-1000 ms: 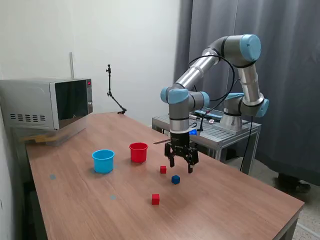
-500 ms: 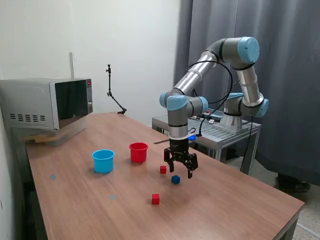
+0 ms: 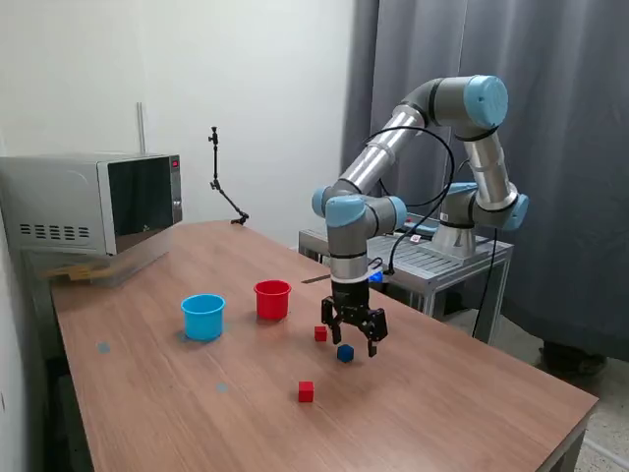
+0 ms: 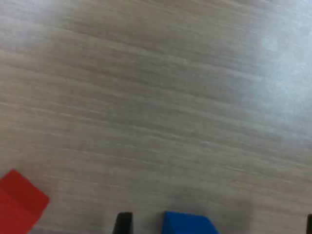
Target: Place red objects in the red bin, and blue objects in the blue bin.
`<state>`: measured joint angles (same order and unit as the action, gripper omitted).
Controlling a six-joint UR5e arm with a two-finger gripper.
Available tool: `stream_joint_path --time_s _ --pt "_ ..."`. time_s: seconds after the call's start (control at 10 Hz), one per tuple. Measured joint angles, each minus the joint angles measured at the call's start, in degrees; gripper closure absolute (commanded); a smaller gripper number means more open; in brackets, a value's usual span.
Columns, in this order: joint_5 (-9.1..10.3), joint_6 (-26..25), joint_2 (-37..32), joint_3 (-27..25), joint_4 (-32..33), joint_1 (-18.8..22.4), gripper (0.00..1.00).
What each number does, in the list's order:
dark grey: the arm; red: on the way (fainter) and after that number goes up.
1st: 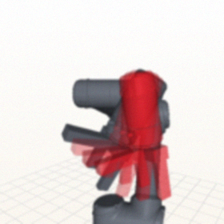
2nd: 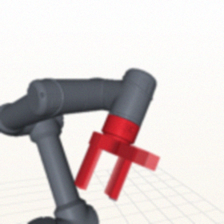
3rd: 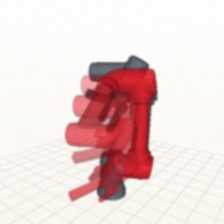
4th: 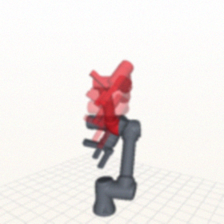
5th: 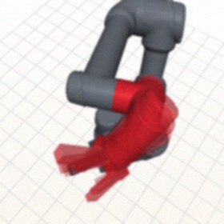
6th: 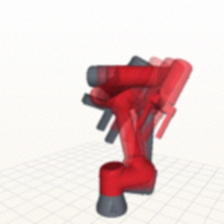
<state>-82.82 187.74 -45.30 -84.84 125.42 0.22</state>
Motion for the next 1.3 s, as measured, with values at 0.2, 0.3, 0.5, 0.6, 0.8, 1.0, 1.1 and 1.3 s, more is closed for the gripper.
stream_joint_path --time_s 0.2,0.3,0.5,0.6,0.8,1.0,1.1,1.3 --pt "-0.53 0.06 0.14 0.23 -0.01 -0.18 0.00" --pt "-0.99 0.07 0.17 0.40 0.00 -0.26 0.00" --pt "-1.49 0.08 0.23 0.83 0.00 -0.42 0.00" --pt "-1.58 0.08 0.29 1.13 0.02 -0.48 0.00" --pt "-1.61 0.08 0.35 1.52 0.06 -0.54 0.00" --pt "-1.57 0.08 0.54 1.61 0.06 -0.57 0.00" --pt "-1.54 0.08 0.66 1.68 0.05 -0.57 0.00" --pt "-1.52 0.08 0.86 1.80 0.05 -0.57 0.00"
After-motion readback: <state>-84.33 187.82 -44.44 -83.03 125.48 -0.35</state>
